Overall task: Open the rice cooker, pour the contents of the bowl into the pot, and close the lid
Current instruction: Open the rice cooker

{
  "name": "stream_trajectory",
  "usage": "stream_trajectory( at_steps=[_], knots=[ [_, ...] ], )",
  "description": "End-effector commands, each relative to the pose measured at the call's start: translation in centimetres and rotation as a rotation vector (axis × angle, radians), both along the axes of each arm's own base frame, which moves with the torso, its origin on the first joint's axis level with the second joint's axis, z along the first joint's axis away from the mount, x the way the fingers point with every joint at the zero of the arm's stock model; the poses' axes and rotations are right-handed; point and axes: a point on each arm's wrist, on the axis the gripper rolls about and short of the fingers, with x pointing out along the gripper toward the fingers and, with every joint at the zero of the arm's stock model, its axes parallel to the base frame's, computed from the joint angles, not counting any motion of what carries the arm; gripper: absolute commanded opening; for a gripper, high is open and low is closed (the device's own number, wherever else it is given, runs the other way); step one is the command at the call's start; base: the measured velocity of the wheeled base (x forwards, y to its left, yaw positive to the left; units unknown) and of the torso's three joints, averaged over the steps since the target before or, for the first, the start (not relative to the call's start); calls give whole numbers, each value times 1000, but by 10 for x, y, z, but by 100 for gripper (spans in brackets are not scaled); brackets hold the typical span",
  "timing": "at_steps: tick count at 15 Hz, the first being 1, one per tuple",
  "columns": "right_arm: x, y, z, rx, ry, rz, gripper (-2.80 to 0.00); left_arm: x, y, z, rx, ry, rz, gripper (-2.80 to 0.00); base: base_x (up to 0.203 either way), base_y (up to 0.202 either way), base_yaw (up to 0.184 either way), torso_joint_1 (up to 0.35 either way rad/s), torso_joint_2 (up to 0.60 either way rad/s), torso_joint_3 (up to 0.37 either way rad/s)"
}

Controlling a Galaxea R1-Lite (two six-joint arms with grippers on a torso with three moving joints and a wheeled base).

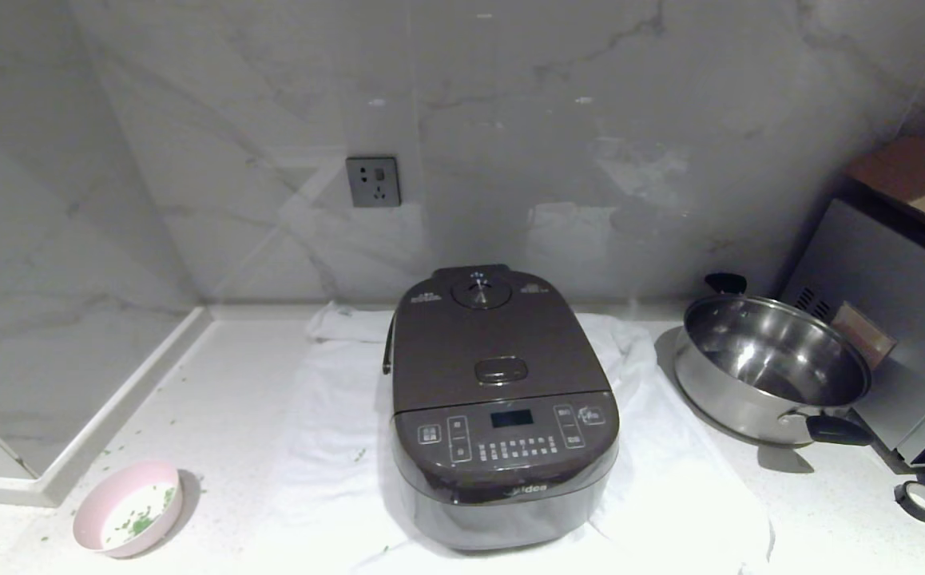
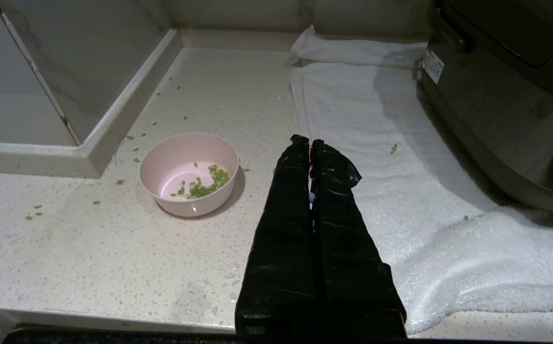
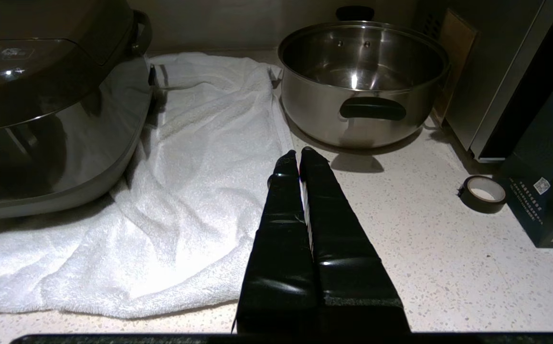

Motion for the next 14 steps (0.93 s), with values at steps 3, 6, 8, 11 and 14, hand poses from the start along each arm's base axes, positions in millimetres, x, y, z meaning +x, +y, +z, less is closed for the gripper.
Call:
stream_trajectory(
  at_steps=[3,6,8,11,14],
  knots=[
    [0,0,0,0,2,1,-280,0,0,0,0,0,-1,-280,0,0,0,0,0,0],
    [0,0,0,0,4,2,-280,0,0,0,0,-2,-2,-280,0,0,0,0,0,0],
    [0,0,0,0,2,2,-280,0,0,0,0,-3,-4,-280,0,0,0,0,0,0],
    [0,0,0,0,4,2,-280,0,0,0,2,-3,-4,-280,0,0,0,0,0,0],
    [0,0,0,0,4,2,-280,0,0,0,2,-2,-2,-280,0,0,0,0,0,0]
  ],
)
